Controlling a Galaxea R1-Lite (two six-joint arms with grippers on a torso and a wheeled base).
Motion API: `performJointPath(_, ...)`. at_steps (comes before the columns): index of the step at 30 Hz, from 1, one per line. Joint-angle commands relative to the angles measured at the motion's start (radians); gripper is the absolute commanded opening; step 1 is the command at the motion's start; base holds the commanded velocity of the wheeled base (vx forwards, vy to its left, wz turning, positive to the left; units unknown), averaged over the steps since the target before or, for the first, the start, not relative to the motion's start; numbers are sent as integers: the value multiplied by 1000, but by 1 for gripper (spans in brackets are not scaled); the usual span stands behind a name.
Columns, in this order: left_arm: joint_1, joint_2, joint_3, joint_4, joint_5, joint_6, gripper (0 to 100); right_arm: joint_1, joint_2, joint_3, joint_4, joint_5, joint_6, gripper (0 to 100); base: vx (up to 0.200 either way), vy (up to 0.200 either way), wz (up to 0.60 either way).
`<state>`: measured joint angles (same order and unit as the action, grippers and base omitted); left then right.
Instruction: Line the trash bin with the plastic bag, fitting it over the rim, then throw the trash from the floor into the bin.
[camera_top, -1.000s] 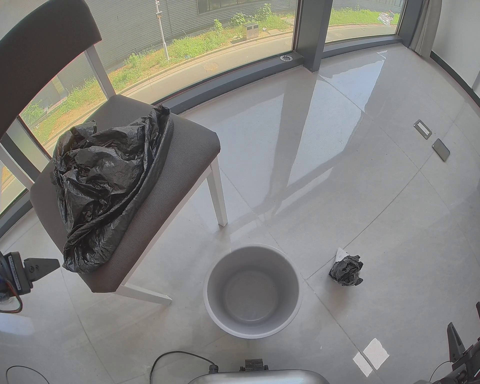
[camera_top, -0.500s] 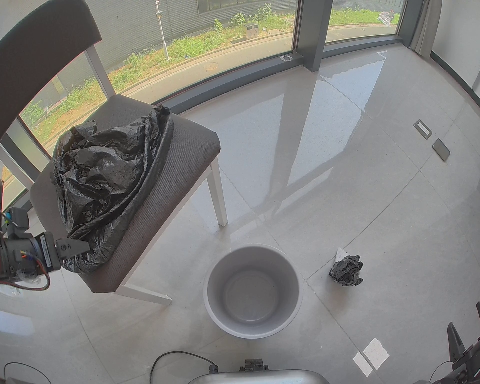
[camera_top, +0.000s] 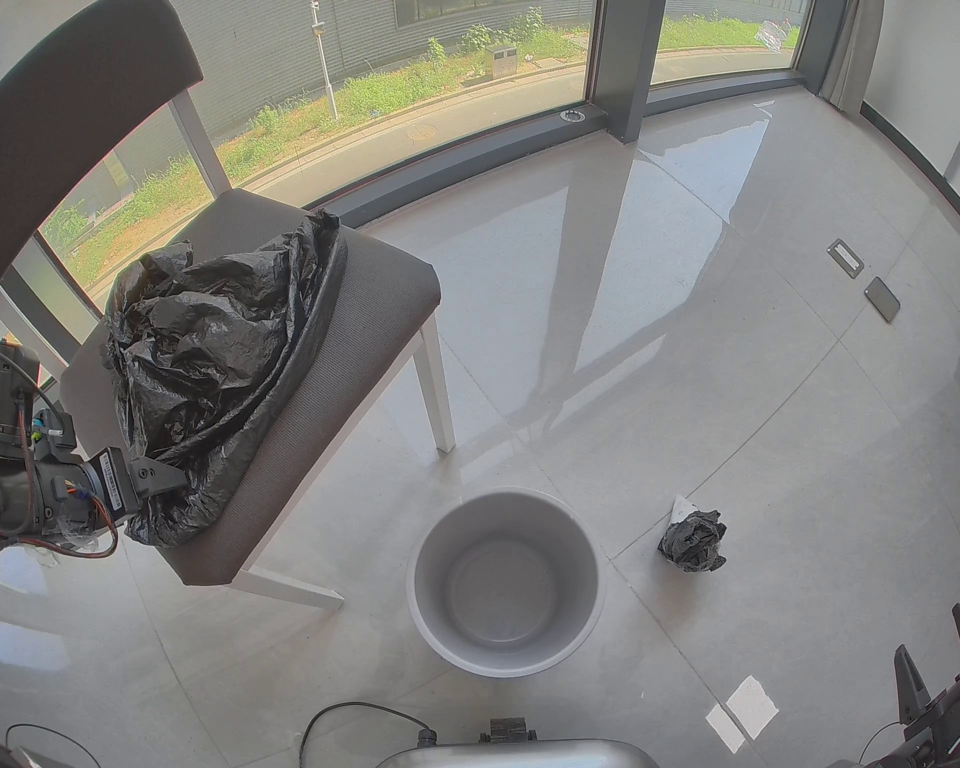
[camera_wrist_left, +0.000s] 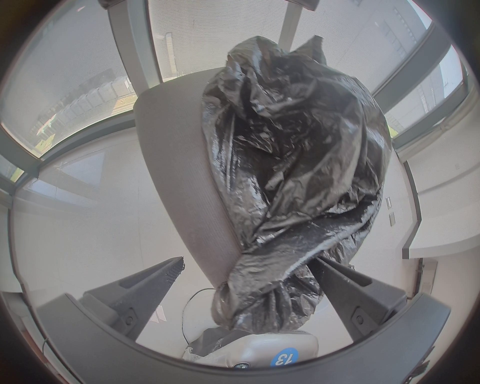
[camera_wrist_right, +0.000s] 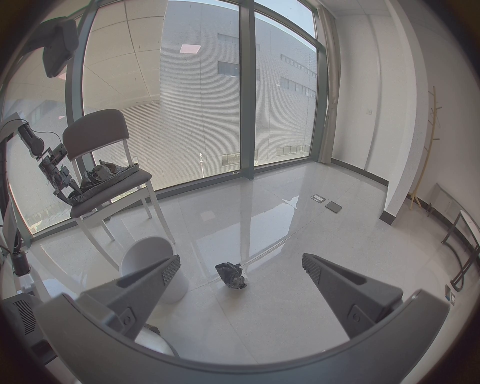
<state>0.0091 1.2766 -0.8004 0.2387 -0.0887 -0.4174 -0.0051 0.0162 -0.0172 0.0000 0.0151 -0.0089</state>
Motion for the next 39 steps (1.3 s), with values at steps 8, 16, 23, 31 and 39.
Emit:
performJointPath(8,75,-59,29,2,-63,-12,100,1,-12,17,-2,2,-2,100,0,0,0)
performJointPath(16,32,-5,23,-15,-65,-37,100,1,-12,17,-2,2,-2,100,0,0,0)
performJointPath(23,25,17,30,-61,-65,-44,100,1,-12,17,-2,2,-2,100,0,0,0)
performJointPath(31,23,36,20,-67,-63,-70,100,1,-12,17,-2,2,-2,100,0,0,0)
performJointPath(39,25,43,35,-82,-59,-72,0,1,-12,17,0,2,-3,100,0,0,0)
